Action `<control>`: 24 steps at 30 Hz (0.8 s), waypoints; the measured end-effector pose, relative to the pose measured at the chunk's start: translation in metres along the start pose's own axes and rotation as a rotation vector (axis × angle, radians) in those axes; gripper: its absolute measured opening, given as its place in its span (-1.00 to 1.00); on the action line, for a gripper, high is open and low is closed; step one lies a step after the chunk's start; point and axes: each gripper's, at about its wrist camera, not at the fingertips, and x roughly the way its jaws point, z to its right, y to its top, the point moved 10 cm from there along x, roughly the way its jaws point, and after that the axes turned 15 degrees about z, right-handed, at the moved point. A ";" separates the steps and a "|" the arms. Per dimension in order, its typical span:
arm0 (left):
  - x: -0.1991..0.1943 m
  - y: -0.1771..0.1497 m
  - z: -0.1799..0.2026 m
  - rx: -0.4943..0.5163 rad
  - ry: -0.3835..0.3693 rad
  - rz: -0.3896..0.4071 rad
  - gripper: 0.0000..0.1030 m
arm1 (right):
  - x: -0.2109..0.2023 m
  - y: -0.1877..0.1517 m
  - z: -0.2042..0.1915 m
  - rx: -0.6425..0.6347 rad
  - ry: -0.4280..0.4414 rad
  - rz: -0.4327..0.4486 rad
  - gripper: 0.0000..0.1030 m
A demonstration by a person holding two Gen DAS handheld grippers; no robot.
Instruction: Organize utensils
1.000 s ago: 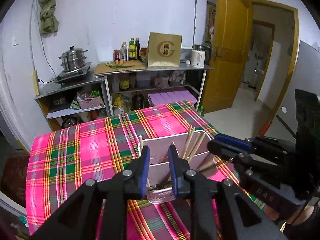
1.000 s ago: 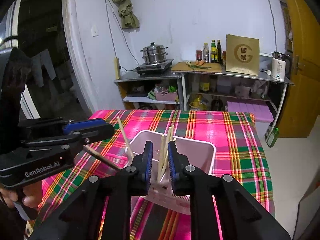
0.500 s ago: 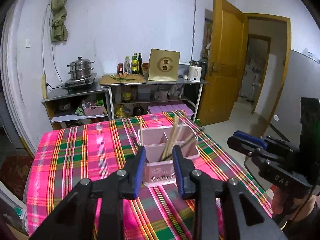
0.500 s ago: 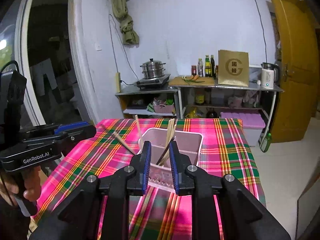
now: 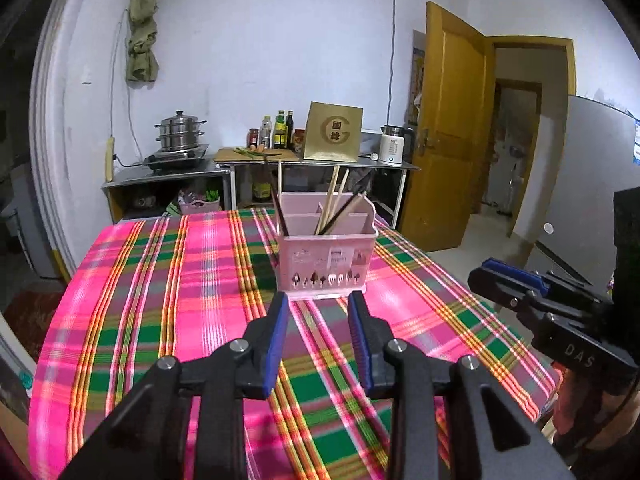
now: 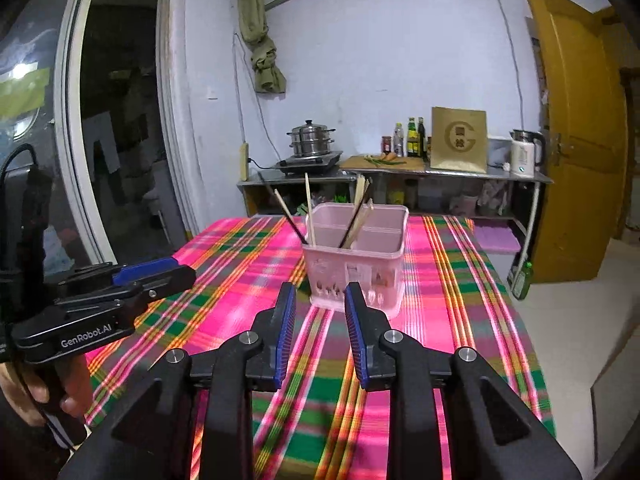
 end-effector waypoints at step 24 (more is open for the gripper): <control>-0.053 -0.071 0.010 -0.013 0.071 0.024 -0.38 | -0.064 -0.074 -0.017 -0.027 -0.090 0.012 -0.49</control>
